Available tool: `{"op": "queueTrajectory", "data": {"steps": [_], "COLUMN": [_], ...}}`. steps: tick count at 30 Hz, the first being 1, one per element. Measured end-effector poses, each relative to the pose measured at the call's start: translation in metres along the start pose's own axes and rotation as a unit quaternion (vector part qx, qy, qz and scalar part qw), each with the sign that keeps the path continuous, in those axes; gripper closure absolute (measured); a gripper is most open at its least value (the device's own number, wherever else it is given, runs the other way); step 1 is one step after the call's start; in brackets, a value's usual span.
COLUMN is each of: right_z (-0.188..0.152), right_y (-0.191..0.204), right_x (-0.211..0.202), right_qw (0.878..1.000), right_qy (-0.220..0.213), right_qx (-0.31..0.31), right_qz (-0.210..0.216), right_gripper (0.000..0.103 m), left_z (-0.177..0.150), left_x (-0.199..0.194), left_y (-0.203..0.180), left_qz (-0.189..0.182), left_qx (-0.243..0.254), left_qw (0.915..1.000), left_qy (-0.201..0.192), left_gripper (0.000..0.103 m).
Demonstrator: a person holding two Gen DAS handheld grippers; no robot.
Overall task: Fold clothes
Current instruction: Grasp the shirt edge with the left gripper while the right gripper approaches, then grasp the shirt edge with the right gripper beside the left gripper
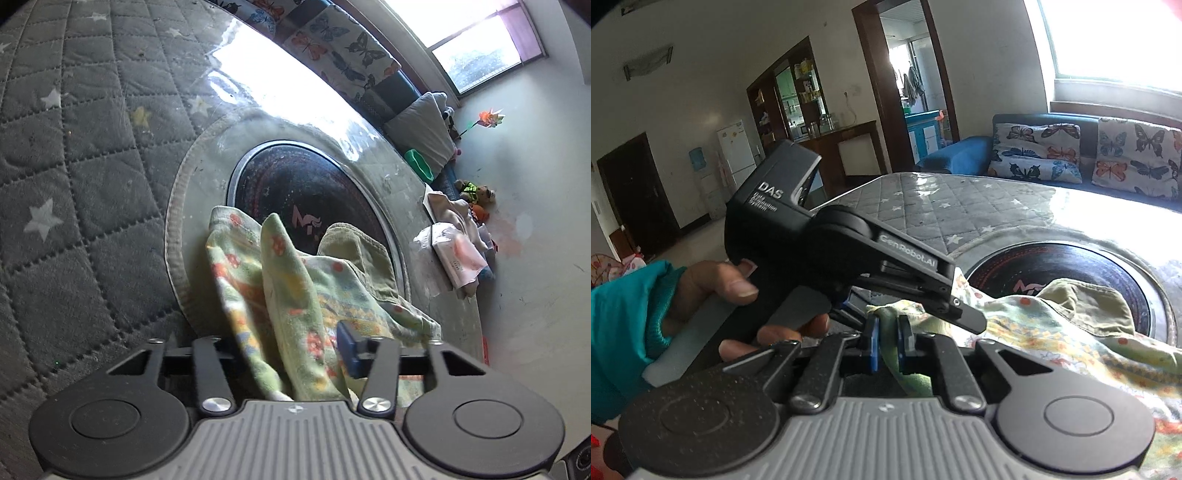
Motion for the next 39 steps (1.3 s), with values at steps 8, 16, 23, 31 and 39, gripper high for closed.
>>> {"op": "queueTrajectory", "data": {"steps": [8,16,23,31,39], "right_z": [-0.008,-0.023,-0.046,-0.074,-0.074], "right_y": [-0.005,-0.081,-0.18,-0.239,-0.232], "right_x": [-0.012,-0.048,-0.085,-0.096,-0.085], "right_qw": [1.0,0.992,0.967,0.947,0.953], "right_qy": [0.007,0.014,0.017,0.015,0.005], "right_qx": [-0.003,0.042,0.111,0.202,0.207], "right_qz": [-0.011,-0.116,-0.229,-0.25,-0.223], "right_gripper": [0.083,0.067,0.061,0.056,0.077], "left_z": [-0.003,-0.003,-0.003,-0.003,-0.003], "left_x": [0.004,0.004,0.004,0.007,0.008], "left_y": [0.004,0.002,0.001,-0.002,-0.003], "left_qz": [0.006,0.013,0.017,0.027,0.033], "left_qx": [0.011,0.025,0.032,0.038,0.042], "left_qw": [0.9999,0.9996,0.9993,0.9988,0.9985], "left_qy": [-0.002,-0.009,-0.013,-0.014,-0.016], "left_gripper": [0.083,0.083,0.083,0.083,0.083]}}
Point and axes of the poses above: each gripper's, at about its wrist camera, not at the fingertips, and x roughly the way its jaws point, y to its left, z to its top, the point moved 10 cm from there along x, roughly the way its jaws point
